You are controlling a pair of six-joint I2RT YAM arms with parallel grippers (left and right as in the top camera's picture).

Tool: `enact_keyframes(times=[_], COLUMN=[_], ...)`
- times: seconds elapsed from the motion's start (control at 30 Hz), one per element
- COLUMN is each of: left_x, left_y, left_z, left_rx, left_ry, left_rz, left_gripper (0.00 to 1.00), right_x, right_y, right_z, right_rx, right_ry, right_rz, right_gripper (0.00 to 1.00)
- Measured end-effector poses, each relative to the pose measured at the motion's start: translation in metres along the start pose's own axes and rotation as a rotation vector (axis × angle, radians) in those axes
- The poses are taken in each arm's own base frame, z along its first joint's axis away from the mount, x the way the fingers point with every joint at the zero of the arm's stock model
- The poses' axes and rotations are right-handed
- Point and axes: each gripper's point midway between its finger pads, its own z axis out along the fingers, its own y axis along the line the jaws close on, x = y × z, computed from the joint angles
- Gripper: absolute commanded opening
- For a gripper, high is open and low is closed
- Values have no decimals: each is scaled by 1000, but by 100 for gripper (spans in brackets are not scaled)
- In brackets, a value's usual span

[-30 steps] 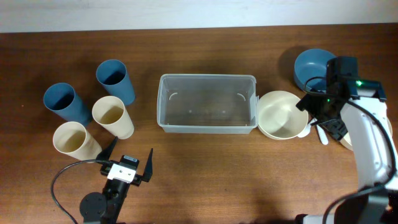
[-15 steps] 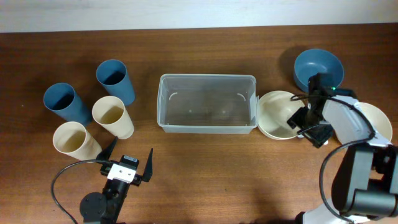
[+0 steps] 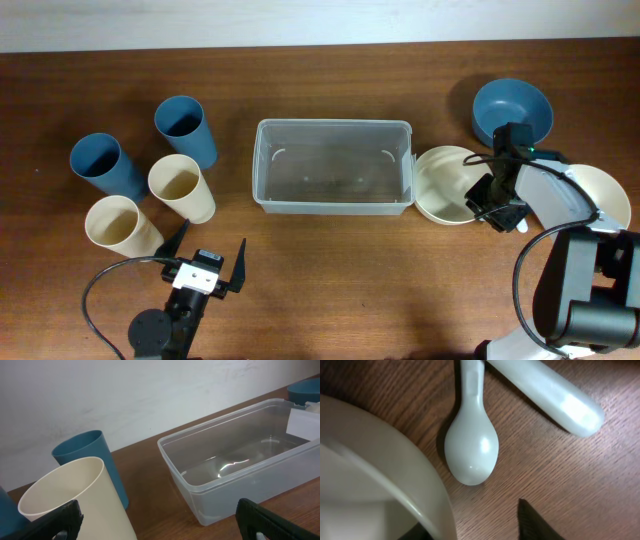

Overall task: Pack container
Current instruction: 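Move the right gripper to the rim of the near cream bowl and grasp it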

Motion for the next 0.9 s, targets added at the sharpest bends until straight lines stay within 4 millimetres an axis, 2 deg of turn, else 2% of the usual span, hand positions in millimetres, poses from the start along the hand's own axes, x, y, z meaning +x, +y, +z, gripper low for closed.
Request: enact_keyframes(times=[0.2,0.53,0.73,0.9], left_x=[0,0,0,0], left_y=[0,0,0,0], left_z=[0,0,0,0], left_rx=[0,0,0,0], left_ry=[0,0,0,0], left_rz=[0,0,0,0], left_gripper=[100,100,100,100], right_x=[0,0,0,-2], right_y=[-1,-3,-2,-11], right_z=[0,0,-3,-3], right_rx=[4,16,3,11], right_ry=[-1,-3,-3,11], right_rz=[-9,-22,-19,8], right_gripper=[27,4,4,4])
